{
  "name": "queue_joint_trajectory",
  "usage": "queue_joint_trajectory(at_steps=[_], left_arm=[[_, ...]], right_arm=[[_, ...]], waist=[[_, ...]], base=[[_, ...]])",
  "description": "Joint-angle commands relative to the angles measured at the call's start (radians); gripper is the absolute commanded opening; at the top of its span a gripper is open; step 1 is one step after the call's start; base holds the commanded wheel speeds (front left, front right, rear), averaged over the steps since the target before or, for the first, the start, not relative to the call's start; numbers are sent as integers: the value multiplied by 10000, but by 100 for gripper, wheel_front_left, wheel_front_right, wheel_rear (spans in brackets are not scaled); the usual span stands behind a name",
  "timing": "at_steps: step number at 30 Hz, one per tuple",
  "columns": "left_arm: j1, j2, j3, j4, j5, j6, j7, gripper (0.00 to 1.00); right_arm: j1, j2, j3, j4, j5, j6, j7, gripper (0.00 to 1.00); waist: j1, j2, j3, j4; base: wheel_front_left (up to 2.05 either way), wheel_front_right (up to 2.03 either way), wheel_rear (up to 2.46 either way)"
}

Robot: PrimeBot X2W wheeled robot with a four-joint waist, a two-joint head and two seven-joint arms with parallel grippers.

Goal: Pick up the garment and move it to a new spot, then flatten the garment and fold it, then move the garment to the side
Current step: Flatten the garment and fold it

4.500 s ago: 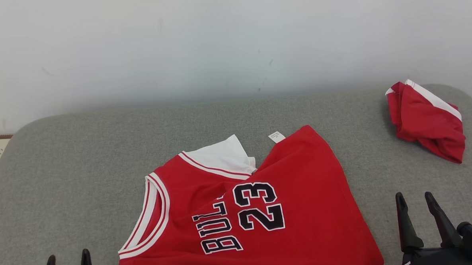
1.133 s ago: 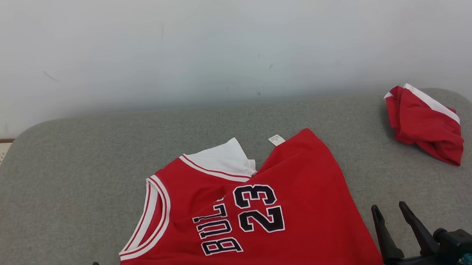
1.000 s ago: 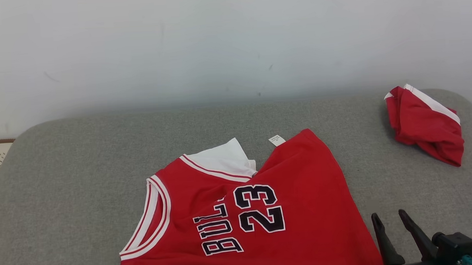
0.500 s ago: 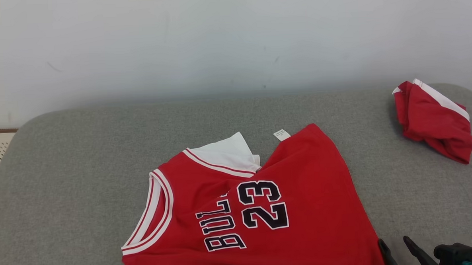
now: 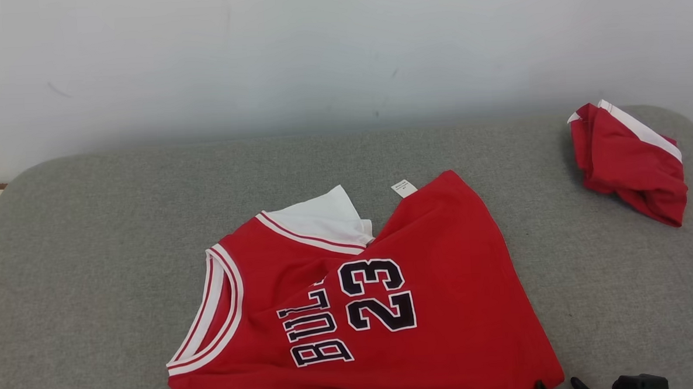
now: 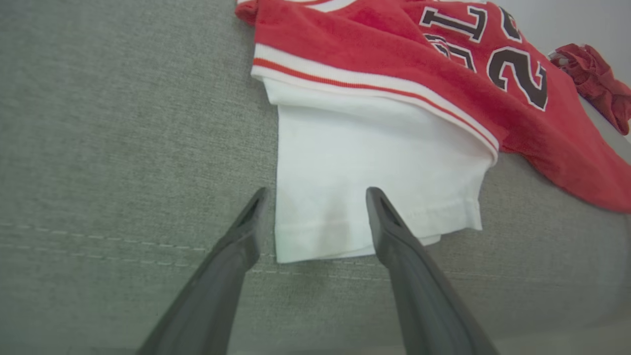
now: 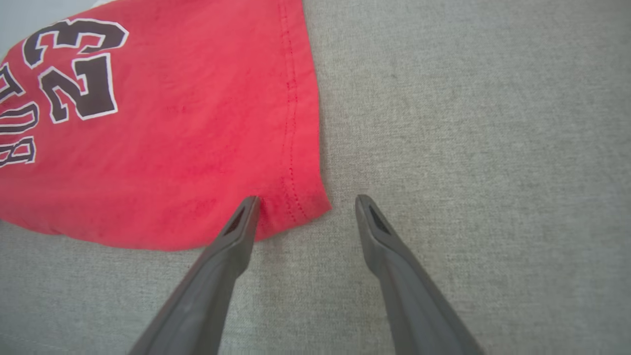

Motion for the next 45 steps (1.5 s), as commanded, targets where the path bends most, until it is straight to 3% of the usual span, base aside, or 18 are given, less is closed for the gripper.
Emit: queue_joint_trajectory(at_steps=[1, 11, 29, 30, 31, 32, 33, 34, 41, 45], left_arm=[[-91, 91, -110, 166, -90, -13, -35, 100], [-552, 234, -682, 811, -552, -8, -35, 100], [-910, 118, -441, 1809, -381, 11, -32, 100], [-969, 115, -492, 1905, -398, 18, -31, 86], [-1040, 100, -518, 1984, -484, 6, -23, 78], [-1101, 85, -554, 2063, -571, -5, -23, 38], [-1157, 80, -603, 2121, -593, -14, -23, 16], [-1211, 69, -623, 2148, -650, -20, -23, 0], [-1134, 209, -509, 1464, -916, -6, -34, 0], [-897, 303, -232, 714, -797, -8, -35, 0]], right_arm=[[-124, 6, 65, 120, 42, 4, -59, 100], [-727, 211, 681, 1117, 52, 4, -445, 100], [-1193, 366, 948, 2038, -113, 4, -827, 98], [-1205, 384, 963, 2115, -132, 4, -826, 75], [-1223, 408, 958, 2187, -165, 4, -856, 45], [-1253, 434, 957, 2236, -213, 4, -916, 9], [-1301, 479, 916, 2272, -240, 4, -1016, 0], [-1351, 510, 884, 2311, -273, 4, -1116, 0], [-1432, 617, 870, 2263, -175, 4, -1528, 0], [-1326, 320, 1003, 1822, 182, 4, -1605, 0]], waist=[[0, 0, 10, -19], [0, 0, 51, 10], [0, 0, -44, 106], [0, 0, -55, 101], [0, 0, -69, 99], [0, 0, -86, 98], [0, 0, -95, 92], [0, 0, -108, 86], [0, 0, -222, 105], [0, 0, -302, 93]], base=[[0, 0, 0], [0, 0, 0], [0, 0, 0], [0, 0, 0], [0, 0, 0], [0, 0, 0], [0, 0, 0], [0, 0, 0], [0, 0, 0], [0, 0, 0]])
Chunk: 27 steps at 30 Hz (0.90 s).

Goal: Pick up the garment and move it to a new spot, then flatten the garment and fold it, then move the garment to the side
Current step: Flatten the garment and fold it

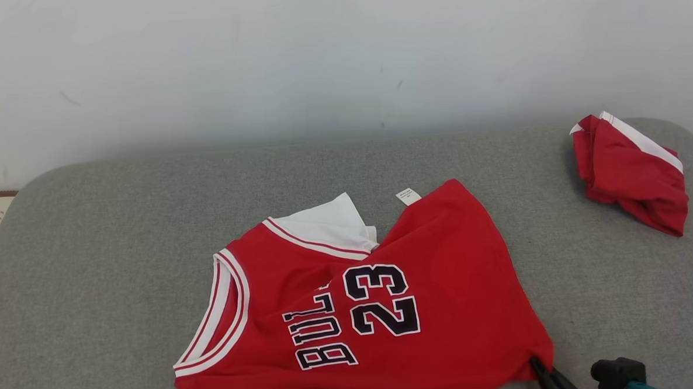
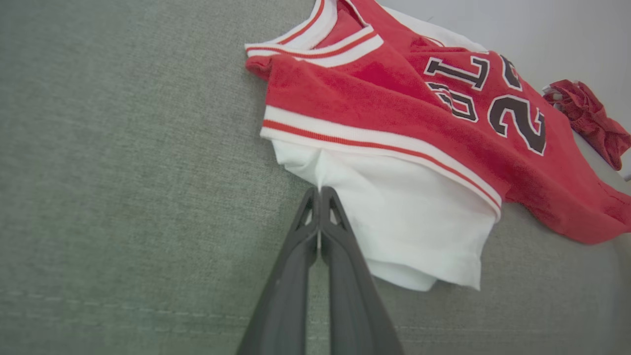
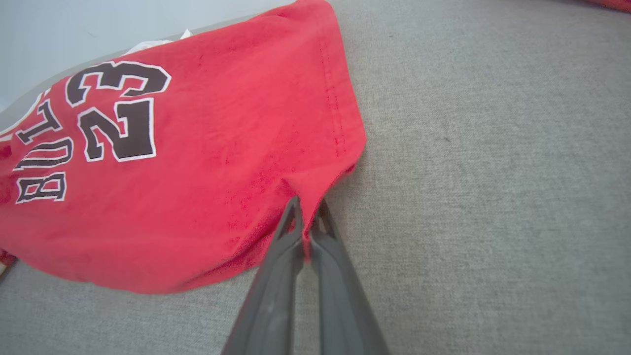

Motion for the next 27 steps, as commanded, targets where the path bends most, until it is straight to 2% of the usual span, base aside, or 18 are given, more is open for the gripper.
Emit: queue_joint_trajectory(at_steps=[1, 12, 16, 20, 27], left_arm=[[220, 78, 156, -343, 86, 2, -33, 0], [64, 491, 206, -2567, 218, 0, -33, 0], [-642, 1069, -4, -2885, 360, 0, -33, 0], [-1855, 1810, -380, -2816, 373, 1, 54, 0], [-4771, 3002, -1164, -2331, 40, 1, 536, 0]], right_arm=[[107, -162, 84, -222, 175, 4, -85, 0], [-37, -728, 622, -2288, 2094, 4, 458, 0], [-638, -1058, 850, -3013, 2609, 4, 787, 0], [-1741, -1240, 1018, -3178, 2650, 4, 1006, 0], [-4564, -862, 1301, -2422, 2957, 4, 1434, 0]], waist=[[0, 0, -47, -19], [0, 0, -132, -74], [0, 0, 19, -153], [0, 0, 341, -215], [0, 0, 1581, -358]], base=[[0, 0, 0], [0, 0, 0], [0, 0, 0], [0, 0, 0], [0, 0, 0]])
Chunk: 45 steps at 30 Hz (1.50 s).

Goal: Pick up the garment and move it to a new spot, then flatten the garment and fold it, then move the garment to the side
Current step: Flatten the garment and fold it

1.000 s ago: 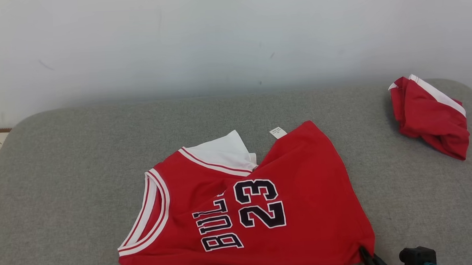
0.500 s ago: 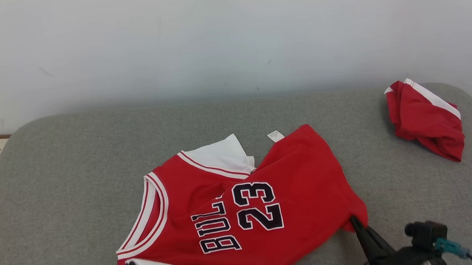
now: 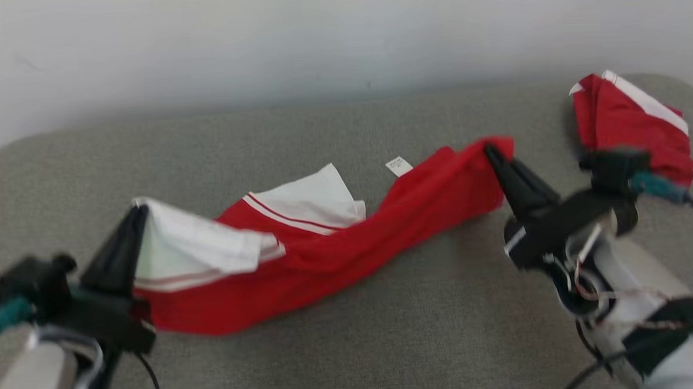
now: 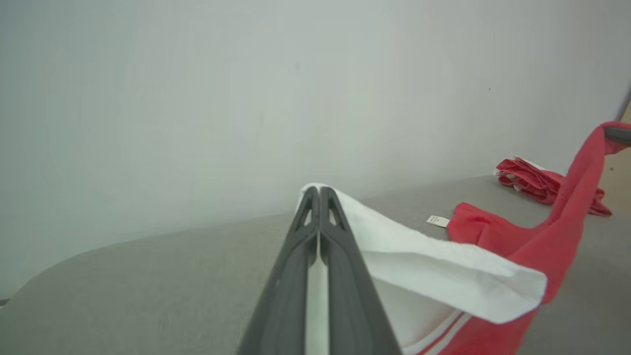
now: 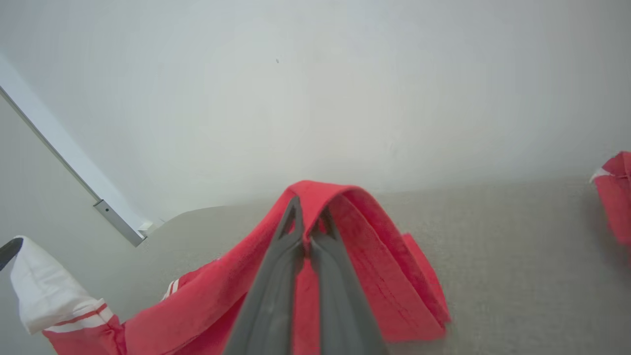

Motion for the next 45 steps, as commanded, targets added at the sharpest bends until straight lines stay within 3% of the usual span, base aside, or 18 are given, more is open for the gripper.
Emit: queue_joint_trajectory(at_steps=[1, 8, 13, 22, 34, 45], left_arm=[[-499, 275, -147, 130, -60, 3, 45, 0], [-4129, 993, -648, 1267, -1304, 3, 357, 0], [-6793, 1689, -1376, 2040, -1545, 4, 434, 0], [-10662, 1629, -1793, 3690, -1824, 2, 344, 0], [-14023, 1221, -2688, 5660, -1452, 25, 266, 0], [-14570, 628, -2746, 6444, -1860, 18, -248, 0]], right_arm=[[-513, 43, 89, 175, 72, 4, 55, 0], [-3972, 388, 335, 1664, 931, 4, 404, 0], [-6608, 732, 307, 2830, 1527, 4, 636, 0], [-10293, 1363, 270, 5402, 1517, 4, 303, 0], [-12580, 2023, 409, 7847, 1245, 4, -419, 0], [-12865, 2192, 840, 7989, 1499, 4, -631, 0]], waist=[[-1, -1, 818, -99], [-1, -1, 2249, -90], [-1, -1, 3168, -145], [-1, -1, 3767, -200], [-1, -1, 3469, -250], [-1, -1, 4110, -179]], base=[[0, 0, 0], [0, 0, 0], [0, 0, 0], [0, 0, 0], [0, 0, 0], [0, 0, 0]])
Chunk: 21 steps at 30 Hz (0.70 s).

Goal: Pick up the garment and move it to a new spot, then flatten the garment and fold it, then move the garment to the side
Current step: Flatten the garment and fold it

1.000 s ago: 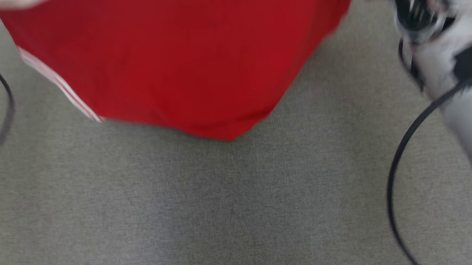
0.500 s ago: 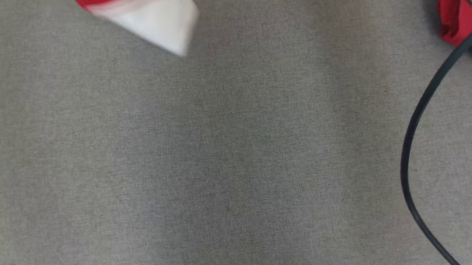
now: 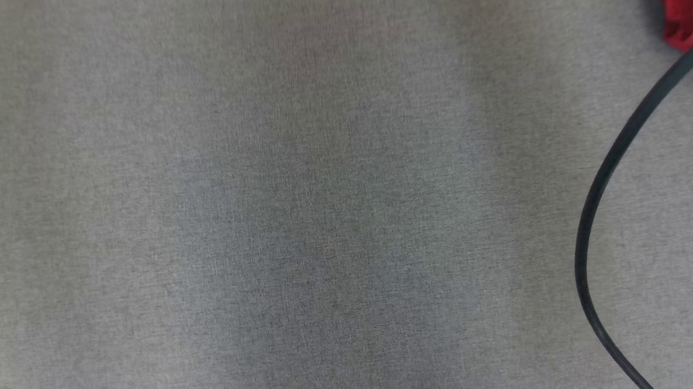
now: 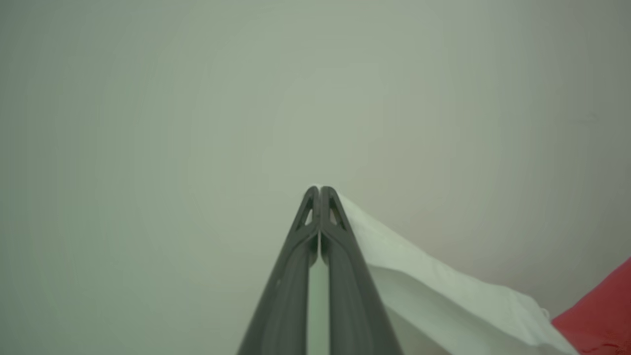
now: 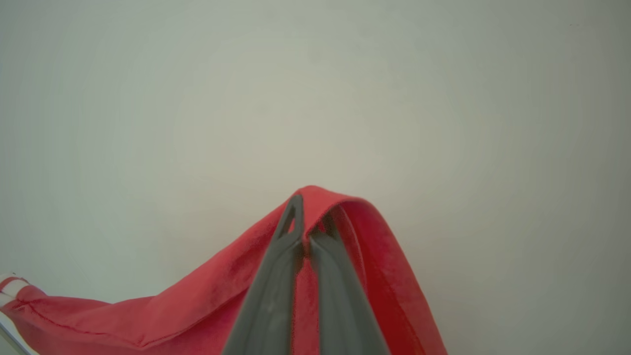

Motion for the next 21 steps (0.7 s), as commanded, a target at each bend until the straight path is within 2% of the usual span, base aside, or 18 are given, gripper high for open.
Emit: queue_joint_trajectory(at_steps=[1, 8, 14, 18, 21], left_arm=[[171, 51, -27, -54, -185, 1, -106, 0], [1350, 287, 162, -824, -1002, -8, -332, 0], [3342, 687, 598, -2077, -1329, -1, -380, 0], [5123, 834, 1152, -3439, -1511, 208, -378, 0], [6680, 937, 1562, -4652, -1511, 559, -365, 0]], right_arm=[[191, -45, 111, -194, 143, 4, 20, 0], [1350, -404, 828, -1555, 866, 4, -71, 0], [3094, -708, 1517, -2860, 1771, 4, -227, 0], [4320, -1032, 2009, -3596, 2290, 4, -295, 0], [5222, -1243, 2305, -4133, 2641, 4, -401, 0]], waist=[[-1, -1, 330, 60], [-1, -1, 595, 32], [-1, -1, -8, -172], [-1, -1, -585, -256], [-1, -1, -990, -283]], base=[[0, 0, 0], [0, 0, 0], [0, 0, 0], [0, 0, 0], [0, 0, 0]])
